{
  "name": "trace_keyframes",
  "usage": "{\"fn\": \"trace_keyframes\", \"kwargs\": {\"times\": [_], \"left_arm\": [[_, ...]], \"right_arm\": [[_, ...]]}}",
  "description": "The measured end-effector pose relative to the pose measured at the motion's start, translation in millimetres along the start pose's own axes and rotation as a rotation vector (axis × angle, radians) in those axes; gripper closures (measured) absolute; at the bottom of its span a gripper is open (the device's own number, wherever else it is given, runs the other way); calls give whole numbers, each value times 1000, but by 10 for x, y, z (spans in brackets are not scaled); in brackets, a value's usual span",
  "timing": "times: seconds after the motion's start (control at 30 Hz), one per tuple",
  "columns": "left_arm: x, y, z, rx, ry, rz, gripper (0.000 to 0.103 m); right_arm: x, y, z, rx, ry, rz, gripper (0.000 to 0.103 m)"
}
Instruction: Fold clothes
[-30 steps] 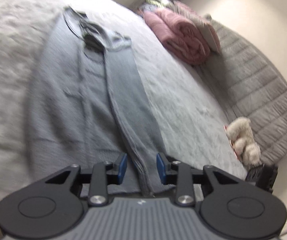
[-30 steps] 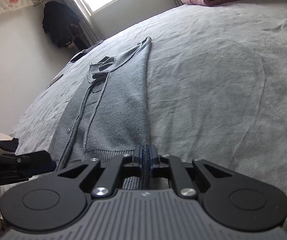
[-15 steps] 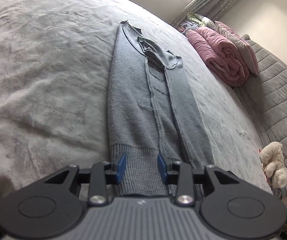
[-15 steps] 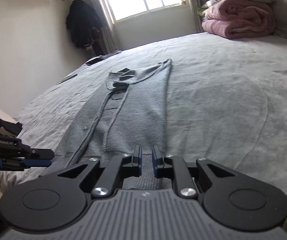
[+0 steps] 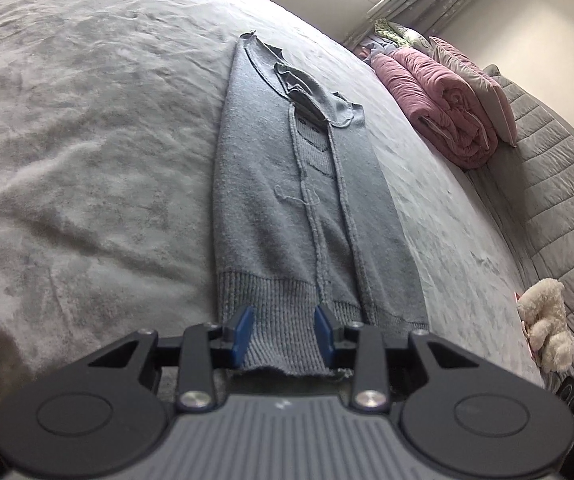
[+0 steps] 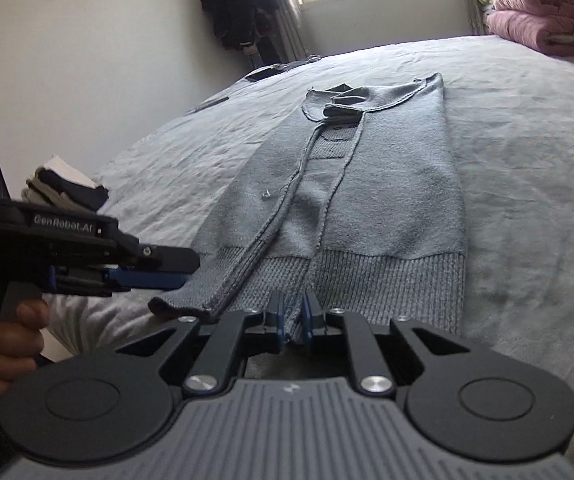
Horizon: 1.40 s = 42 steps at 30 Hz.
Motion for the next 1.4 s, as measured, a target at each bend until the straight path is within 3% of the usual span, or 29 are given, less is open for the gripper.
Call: {"fn": "trace_keyframes", "kwargs": {"times": [0.17, 0.3, 0.33, 0.37, 0.43, 0.6, 0.93, 1.0, 1.17, 1.4], "left_arm": [[39, 24, -64, -15, -8, -28, 66], [73, 14, -81, -14, -21, -64, 65], [76, 8, -81, -12, -27, -71, 64], [72, -4, -70, -6, -34, -73, 64], [60, -36, -33, 13, -46, -69, 64], [83, -51, -5, 19, -39, -80, 64], [274, 46, -110, -43, -72, -232, 62], [285, 71, -132, -52, -40, -207, 61], [234, 24, -33, -22, -88, -222, 58], [238, 7, 40, 8, -55, -196, 60]], "right_arm": [[-312, 152, -215, -50, -37, 132, 86], [-737, 152, -281, -11, -71, 317, 84], [-835, 132, -283, 7, -82, 363, 82], [-912, 106, -283, 26, -99, 390, 72], [-968, 66, -287, 42, -114, 402, 65], [-946, -26, -266, 92, -55, 446, 64], [-918, -76, -264, 124, 12, 517, 64], [-897, -86, -266, 130, 23, 516, 64], [-876, -118, -259, 142, 49, 534, 64], [-866, -131, -259, 143, 59, 532, 64]]}}
Point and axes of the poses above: each gripper's, at about its wrist camera, not at the fingertips, and z roughly the way its jaws point, x to its left, y to its top, the point moved 10 cm from there along z, roughly the way its jaws point, and after that the axes turned 13 degrees about -y, right-handed, at the moved point
